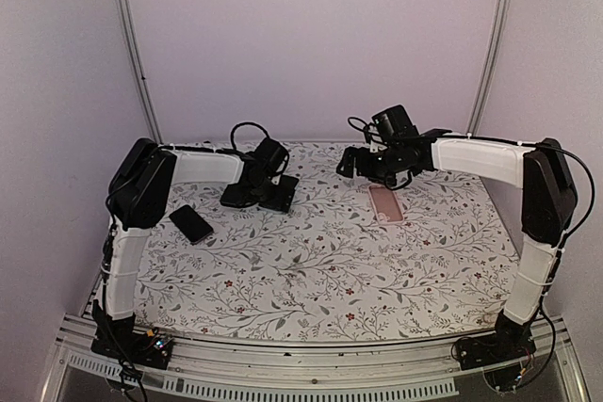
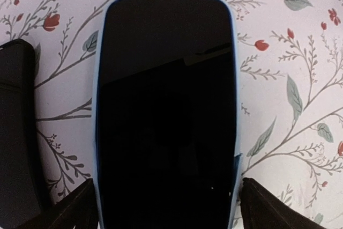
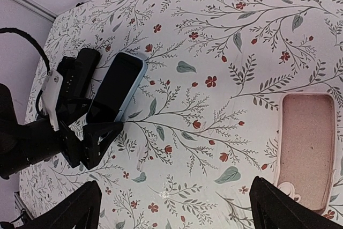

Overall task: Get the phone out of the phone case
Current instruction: Pick up the phone with the phone case from the center of the board.

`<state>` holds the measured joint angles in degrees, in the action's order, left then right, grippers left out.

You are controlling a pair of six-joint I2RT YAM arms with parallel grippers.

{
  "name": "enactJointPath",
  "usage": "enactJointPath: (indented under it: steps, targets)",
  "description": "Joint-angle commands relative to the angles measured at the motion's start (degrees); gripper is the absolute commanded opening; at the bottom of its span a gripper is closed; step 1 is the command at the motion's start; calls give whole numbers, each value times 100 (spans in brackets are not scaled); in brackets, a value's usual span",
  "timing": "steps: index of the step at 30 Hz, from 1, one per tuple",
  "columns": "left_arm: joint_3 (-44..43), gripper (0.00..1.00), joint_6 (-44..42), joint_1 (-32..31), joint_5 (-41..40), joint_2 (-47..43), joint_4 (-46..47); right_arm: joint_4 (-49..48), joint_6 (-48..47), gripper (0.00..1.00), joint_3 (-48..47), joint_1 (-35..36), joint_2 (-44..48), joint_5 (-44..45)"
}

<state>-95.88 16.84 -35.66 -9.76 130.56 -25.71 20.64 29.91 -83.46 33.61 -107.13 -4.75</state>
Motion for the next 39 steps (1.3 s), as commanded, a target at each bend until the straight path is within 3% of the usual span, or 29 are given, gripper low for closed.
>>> enactJointPath:
  steps: [1,10,22,39]
  targets:
    - [-22,83,-136,-55,-22,195,-156,-92,-64,99,14,-41,125,-45]
    - [344,50,-78,-97,252,-128,75,-364,24,99,196,-49,114,-256]
    - [1844,39,360,-286,778,-1491,1024,-874,370,99,546,-100,-31,-931]
    - [3456,38,601,-458,1370,-2929,2098,-1862,1048,99,733,-35,-466,-2170]
